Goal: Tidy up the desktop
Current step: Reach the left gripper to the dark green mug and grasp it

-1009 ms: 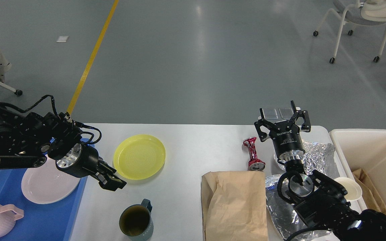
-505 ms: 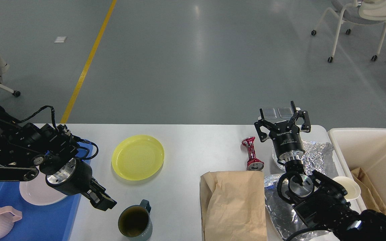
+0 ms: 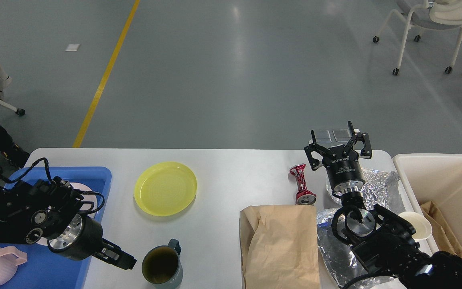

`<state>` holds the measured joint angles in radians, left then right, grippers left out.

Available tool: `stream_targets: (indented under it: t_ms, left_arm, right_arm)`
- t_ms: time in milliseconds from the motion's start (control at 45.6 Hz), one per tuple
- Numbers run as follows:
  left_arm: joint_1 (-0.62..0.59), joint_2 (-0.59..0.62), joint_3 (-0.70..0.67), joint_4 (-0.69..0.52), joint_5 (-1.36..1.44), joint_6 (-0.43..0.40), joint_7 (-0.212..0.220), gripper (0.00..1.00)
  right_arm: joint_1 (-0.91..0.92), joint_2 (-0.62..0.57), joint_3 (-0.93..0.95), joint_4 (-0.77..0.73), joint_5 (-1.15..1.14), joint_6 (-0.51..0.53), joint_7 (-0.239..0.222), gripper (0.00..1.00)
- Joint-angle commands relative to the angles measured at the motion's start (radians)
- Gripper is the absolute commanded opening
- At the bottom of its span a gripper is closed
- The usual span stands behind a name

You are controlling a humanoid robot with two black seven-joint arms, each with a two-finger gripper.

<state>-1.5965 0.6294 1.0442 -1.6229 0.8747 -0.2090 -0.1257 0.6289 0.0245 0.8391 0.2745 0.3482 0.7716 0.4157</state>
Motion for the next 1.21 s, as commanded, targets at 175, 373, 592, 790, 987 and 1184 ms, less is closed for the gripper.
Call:
stream_targets:
  t_ms: [175,373,592,790,987,1184]
  left_arm:
    - [0.024,0.004,0.002,0.008,-0.002,0.086,-0.006,0.54]
    - [0.078,0.013,-0.006,0.034,-0.006,0.180,-0.020,0.52]
    - [0.216,0.073,-0.098,0.095,-0.023,0.197,-0.193,0.52]
    - [0.240,0.079,-0.107,0.104,-0.022,0.198,-0.236,0.52]
    - [0.294,0.081,-0.141,0.136,-0.022,0.201,-0.250,0.52]
    - [0.320,0.075,-0.153,0.167,-0.023,0.201,-0.250,0.52]
  right_arm:
    - [0.000,0.000,0.000,0.000,0.000,0.000,0.000,1.00]
    - [0.000,0.000,0.000,0.000,0.000,0.000,0.000,1.00]
    - [0.000,0.000,0.000,0.000,0.000,0.000,0.000,1.00]
    - [0.000,0.000,0.000,0.000,0.000,0.000,0.000,1.00]
    - [0.000,0.000,0.000,0.000,0.000,0.000,0.000,1.00]
    - [0.000,0.000,0.000,0.000,0.000,0.000,0.000,1.00]
